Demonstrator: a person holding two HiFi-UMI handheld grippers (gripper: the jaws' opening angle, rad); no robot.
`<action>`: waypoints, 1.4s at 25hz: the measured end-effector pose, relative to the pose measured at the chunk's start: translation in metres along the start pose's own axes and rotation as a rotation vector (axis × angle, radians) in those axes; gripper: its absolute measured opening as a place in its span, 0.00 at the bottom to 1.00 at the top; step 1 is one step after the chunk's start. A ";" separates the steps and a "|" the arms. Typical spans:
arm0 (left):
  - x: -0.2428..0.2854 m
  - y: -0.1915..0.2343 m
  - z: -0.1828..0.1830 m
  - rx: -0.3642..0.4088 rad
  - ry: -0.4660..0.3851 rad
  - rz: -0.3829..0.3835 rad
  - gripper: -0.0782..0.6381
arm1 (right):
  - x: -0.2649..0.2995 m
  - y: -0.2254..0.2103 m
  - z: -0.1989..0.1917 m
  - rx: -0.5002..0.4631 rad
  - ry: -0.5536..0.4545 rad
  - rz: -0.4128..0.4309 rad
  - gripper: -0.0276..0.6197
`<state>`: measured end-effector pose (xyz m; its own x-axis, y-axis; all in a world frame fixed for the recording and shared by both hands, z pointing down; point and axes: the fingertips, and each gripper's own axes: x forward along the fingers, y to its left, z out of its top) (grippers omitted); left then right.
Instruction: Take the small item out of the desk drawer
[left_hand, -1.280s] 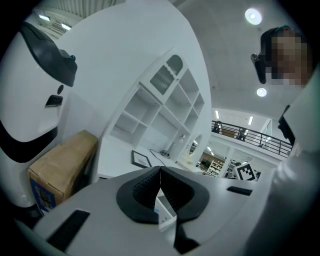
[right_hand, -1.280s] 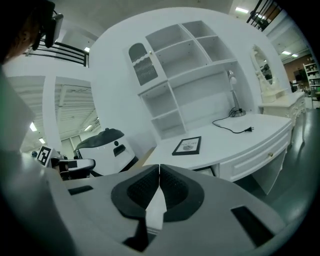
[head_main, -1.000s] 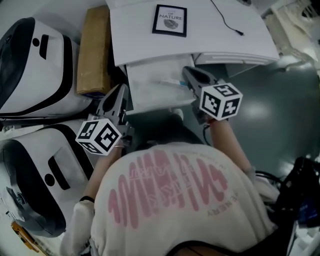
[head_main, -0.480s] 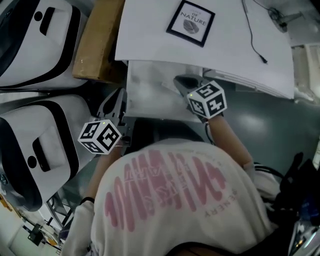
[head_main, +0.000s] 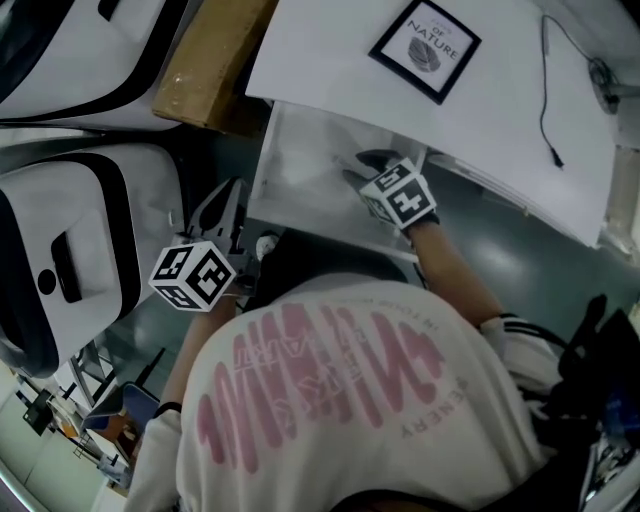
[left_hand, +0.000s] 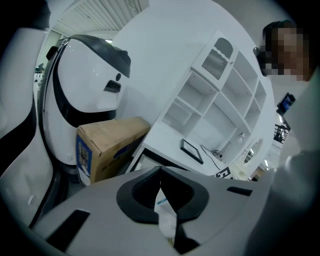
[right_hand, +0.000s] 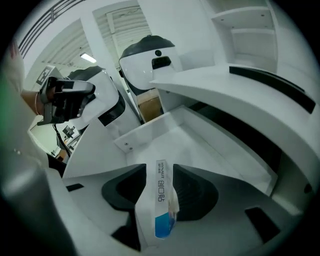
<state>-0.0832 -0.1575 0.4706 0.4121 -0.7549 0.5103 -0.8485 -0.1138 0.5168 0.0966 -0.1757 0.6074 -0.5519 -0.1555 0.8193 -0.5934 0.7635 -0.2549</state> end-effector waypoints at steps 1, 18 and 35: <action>-0.004 0.003 -0.001 -0.006 -0.004 0.012 0.15 | 0.005 0.000 -0.003 0.003 0.016 0.009 0.34; -0.021 0.017 -0.018 -0.068 0.009 0.028 0.15 | 0.025 -0.007 -0.033 0.066 0.127 -0.043 0.22; -0.052 -0.012 0.004 0.026 -0.031 -0.142 0.15 | -0.072 0.034 0.011 0.154 -0.063 -0.267 0.20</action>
<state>-0.0960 -0.1190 0.4352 0.5187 -0.7494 0.4114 -0.7907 -0.2375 0.5642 0.1101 -0.1456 0.5342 -0.3975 -0.3798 0.8353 -0.8014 0.5871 -0.1144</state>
